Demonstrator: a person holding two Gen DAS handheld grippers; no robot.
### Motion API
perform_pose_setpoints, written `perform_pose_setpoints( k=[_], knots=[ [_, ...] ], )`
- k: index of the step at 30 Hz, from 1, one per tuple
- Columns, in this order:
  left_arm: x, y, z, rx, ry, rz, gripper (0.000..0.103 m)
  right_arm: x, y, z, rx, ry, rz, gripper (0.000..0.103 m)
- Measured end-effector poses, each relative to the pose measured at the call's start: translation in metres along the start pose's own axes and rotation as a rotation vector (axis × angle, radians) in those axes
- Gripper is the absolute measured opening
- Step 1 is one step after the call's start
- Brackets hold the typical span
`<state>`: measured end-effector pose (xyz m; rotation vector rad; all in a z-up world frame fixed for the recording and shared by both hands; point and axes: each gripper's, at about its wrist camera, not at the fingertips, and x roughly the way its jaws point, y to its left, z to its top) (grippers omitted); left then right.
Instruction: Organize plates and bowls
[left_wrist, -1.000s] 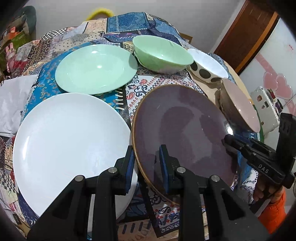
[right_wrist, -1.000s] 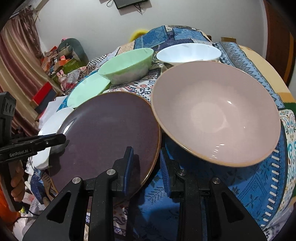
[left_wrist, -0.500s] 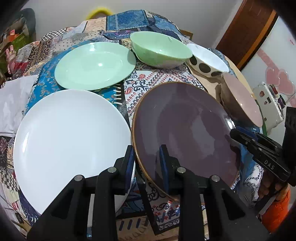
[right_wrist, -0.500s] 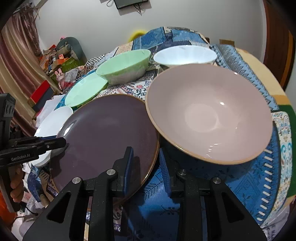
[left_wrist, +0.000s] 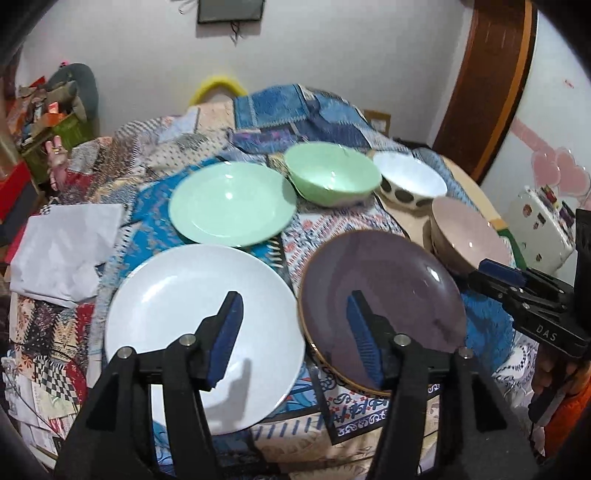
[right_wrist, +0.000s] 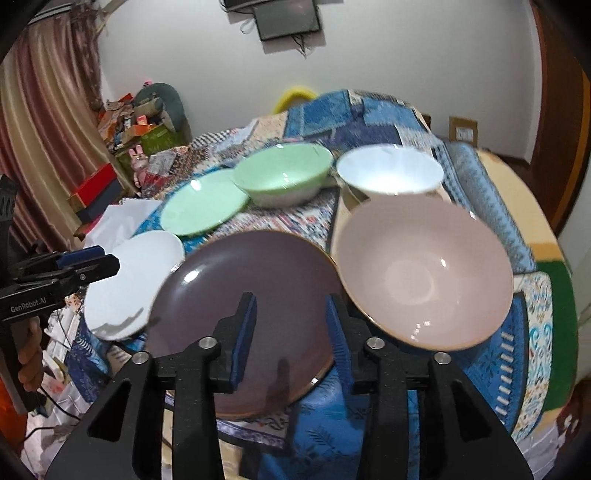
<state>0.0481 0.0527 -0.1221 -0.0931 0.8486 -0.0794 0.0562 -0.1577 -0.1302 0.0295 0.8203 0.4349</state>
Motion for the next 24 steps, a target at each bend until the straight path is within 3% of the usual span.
perform_pose_setpoints(
  k=[7, 19, 24],
  knots=[
    [-0.022, 0.031, -0.002, -0.064, -0.048, 0.042, 0.062, 0.000, 0.027, 0.016, -0.067, -0.037, 0.013, 0.049],
    [-0.027, 0.103, -0.018, -0.183, -0.050, 0.138, 0.066, 0.032, 0.077, 0.033, -0.157, -0.007, 0.060, 0.061],
    [-0.021, 0.124, -0.026, -0.202, -0.039, 0.164, 0.066, 0.047, 0.100, 0.038, -0.207, 0.004, 0.075, 0.081]
  ],
)
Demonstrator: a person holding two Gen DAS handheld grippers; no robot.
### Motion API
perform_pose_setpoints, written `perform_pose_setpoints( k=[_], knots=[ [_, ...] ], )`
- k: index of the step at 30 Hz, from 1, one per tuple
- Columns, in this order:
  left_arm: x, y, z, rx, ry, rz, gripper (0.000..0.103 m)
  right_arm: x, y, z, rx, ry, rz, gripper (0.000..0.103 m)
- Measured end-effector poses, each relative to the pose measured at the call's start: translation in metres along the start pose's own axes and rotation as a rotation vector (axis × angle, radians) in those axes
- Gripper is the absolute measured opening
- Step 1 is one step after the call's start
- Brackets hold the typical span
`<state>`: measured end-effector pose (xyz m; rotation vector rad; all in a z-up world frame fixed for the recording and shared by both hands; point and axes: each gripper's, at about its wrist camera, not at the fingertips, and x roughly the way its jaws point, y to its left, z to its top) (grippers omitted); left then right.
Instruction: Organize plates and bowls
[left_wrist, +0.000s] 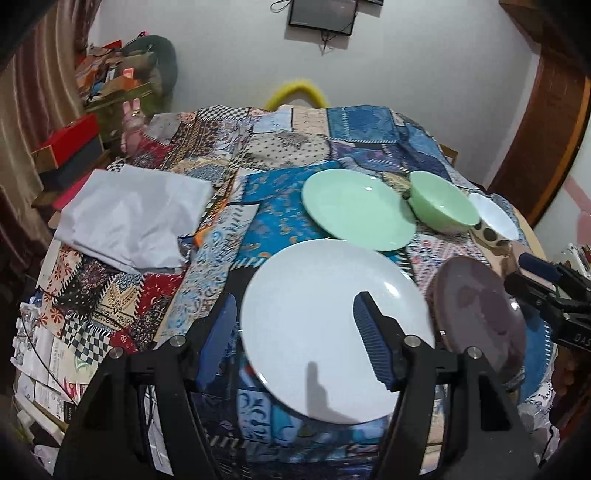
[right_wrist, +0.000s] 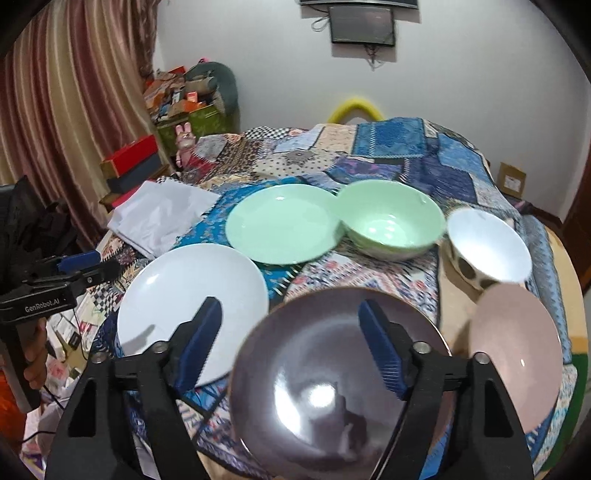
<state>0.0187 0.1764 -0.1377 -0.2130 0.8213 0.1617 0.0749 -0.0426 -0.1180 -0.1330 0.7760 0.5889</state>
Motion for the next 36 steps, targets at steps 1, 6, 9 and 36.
perform_pose_setpoints(
  k=[1, 6, 9, 36],
  knots=[
    [0.002, 0.003, 0.000, -0.002, 0.004, 0.002, 0.066, 0.003, 0.004, 0.001, -0.009, -0.002, 0.006, 0.083],
    [0.012, 0.016, -0.003, -0.010, 0.024, 0.008, 0.066, 0.020, 0.014, 0.007, -0.013, 0.026, 0.042, 0.095],
    [0.017, 0.023, -0.005, -0.016, 0.040, 0.004, 0.066, 0.028, 0.017, 0.009, -0.022, 0.040, 0.020, 0.096],
    [0.069, 0.037, -0.032, -0.040, 0.197, -0.109, 0.038, 0.124, 0.026, 0.015, -0.079, 0.324, 0.093, 0.032]
  ],
)
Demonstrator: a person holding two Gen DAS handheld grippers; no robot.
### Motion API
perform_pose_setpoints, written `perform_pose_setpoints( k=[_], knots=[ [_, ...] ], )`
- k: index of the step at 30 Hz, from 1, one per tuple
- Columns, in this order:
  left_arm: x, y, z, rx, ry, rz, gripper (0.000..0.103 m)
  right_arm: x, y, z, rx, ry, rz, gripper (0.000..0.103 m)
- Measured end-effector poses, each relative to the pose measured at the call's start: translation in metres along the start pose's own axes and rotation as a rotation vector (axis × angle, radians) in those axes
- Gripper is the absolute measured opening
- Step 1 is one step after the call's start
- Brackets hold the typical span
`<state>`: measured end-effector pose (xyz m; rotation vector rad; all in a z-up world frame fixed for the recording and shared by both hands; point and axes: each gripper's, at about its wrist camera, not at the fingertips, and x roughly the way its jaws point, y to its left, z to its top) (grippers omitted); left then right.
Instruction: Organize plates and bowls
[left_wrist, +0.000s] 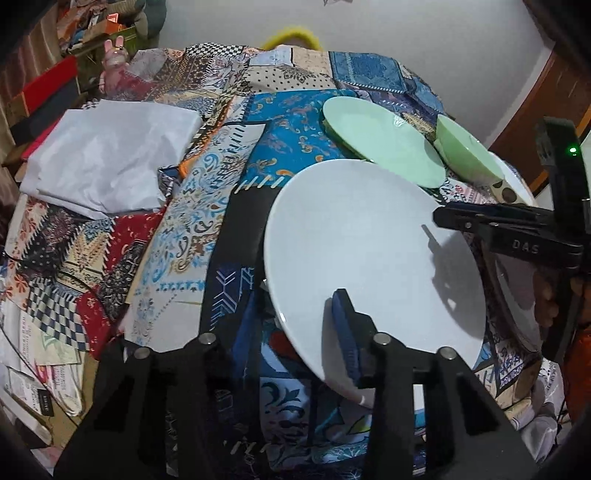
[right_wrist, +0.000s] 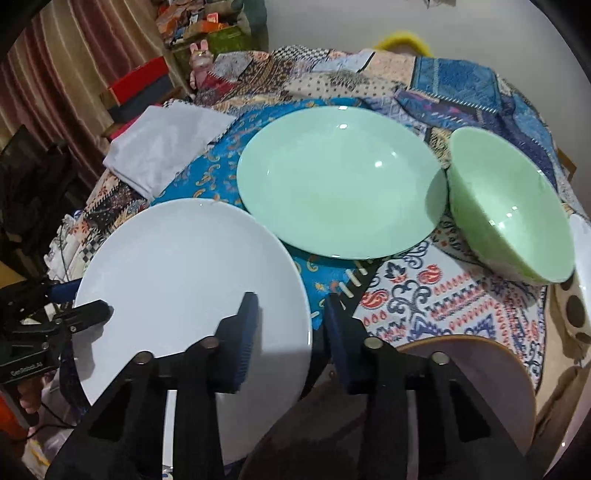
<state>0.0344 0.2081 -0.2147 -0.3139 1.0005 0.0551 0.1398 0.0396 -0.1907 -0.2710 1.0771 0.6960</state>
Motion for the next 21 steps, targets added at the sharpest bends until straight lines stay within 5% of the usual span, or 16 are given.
perform_pose_setpoints(
  k=[3, 9, 21],
  knots=[
    [0.000, 0.000, 0.002, -0.003, -0.001, -0.022, 0.028, 0.004, 0.001, 0.000, -0.012, 0.022, 0.004, 0.025],
    [-0.001, 0.005, 0.004, -0.029, 0.000, -0.035, 0.026, 0.003, 0.011, -0.004, -0.038, 0.019, -0.039, 0.025],
    [-0.008, 0.028, 0.005, -0.075, 0.021, -0.023, 0.026, 0.002, 0.020, -0.011, -0.015, 0.018, 0.046, 0.024]
  ],
)
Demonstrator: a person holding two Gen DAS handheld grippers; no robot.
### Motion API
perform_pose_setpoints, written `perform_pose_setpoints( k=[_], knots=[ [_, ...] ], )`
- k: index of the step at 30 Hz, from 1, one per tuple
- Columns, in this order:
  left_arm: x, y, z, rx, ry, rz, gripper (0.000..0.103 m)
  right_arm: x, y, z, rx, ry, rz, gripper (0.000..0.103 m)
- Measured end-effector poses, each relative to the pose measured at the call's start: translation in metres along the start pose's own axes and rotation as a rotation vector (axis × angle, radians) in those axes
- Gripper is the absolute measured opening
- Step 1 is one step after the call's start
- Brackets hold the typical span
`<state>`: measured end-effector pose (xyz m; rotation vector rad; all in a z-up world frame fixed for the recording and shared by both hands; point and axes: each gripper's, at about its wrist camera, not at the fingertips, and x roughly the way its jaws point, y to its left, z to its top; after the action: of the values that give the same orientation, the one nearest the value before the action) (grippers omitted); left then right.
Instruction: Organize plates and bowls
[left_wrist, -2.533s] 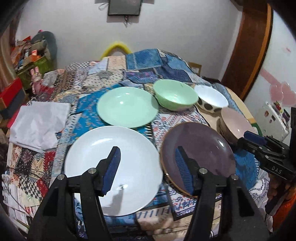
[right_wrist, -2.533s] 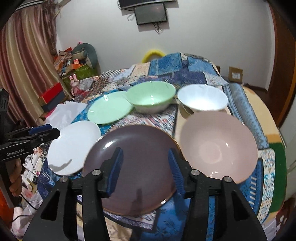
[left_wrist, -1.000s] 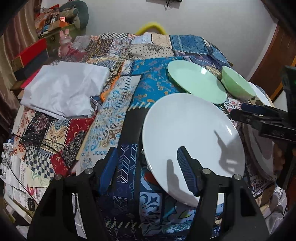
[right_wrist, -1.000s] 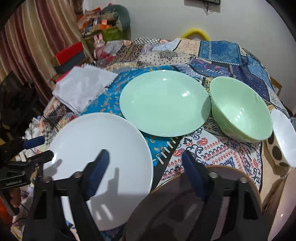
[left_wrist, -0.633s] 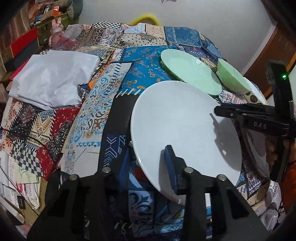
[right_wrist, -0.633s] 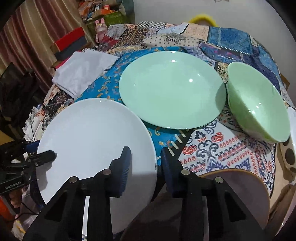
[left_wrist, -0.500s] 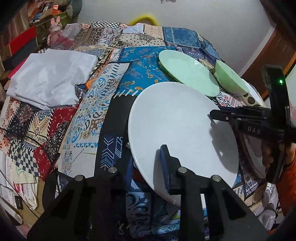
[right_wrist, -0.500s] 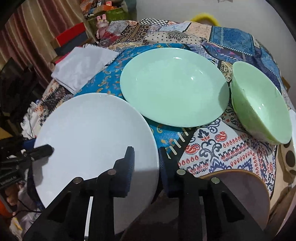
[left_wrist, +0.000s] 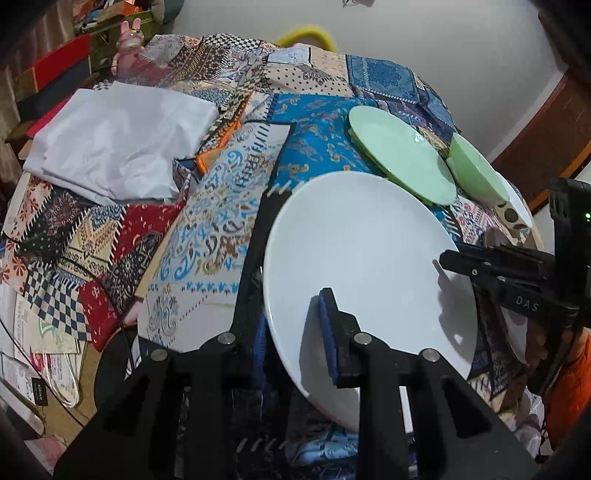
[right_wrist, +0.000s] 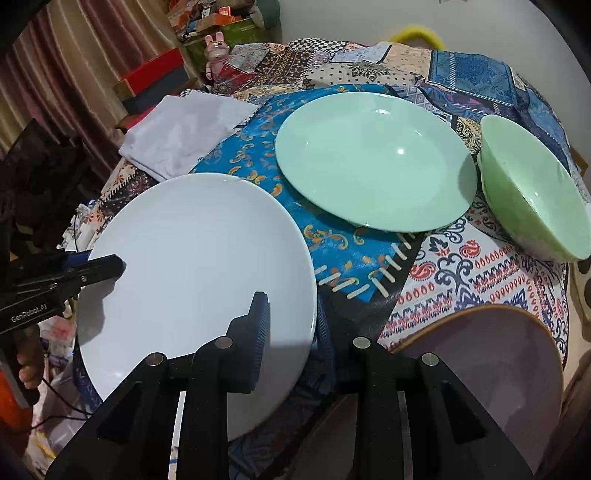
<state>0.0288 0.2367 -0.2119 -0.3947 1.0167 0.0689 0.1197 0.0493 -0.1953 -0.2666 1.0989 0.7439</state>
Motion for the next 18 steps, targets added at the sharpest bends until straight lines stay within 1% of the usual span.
perform_pose_setpoints(
  k=[3, 7, 12, 15, 18],
  knots=[
    [-0.002, -0.002, -0.006, 0.001, 0.008, -0.010, 0.027, 0.000, 0.000, -0.002, 0.005, 0.004, 0.004, 0.025],
    [0.000, -0.005, -0.010, 0.000, 0.021, -0.025, 0.030, 0.004, 0.003, -0.002, -0.005, 0.015, 0.002, 0.027],
    [0.000, -0.009, -0.009, -0.005, 0.024, -0.009, 0.031, 0.007, 0.006, -0.003, -0.018, 0.019, -0.013, 0.029],
    [-0.002, -0.009, -0.008, -0.014, 0.033, 0.001, 0.031, 0.004, 0.004, -0.004, 0.016, 0.008, -0.004, 0.026],
    [-0.007, -0.013, -0.008, -0.004, 0.025, 0.016, 0.031, 0.000, -0.001, -0.005, 0.063, -0.004, 0.022, 0.026]
  ],
)
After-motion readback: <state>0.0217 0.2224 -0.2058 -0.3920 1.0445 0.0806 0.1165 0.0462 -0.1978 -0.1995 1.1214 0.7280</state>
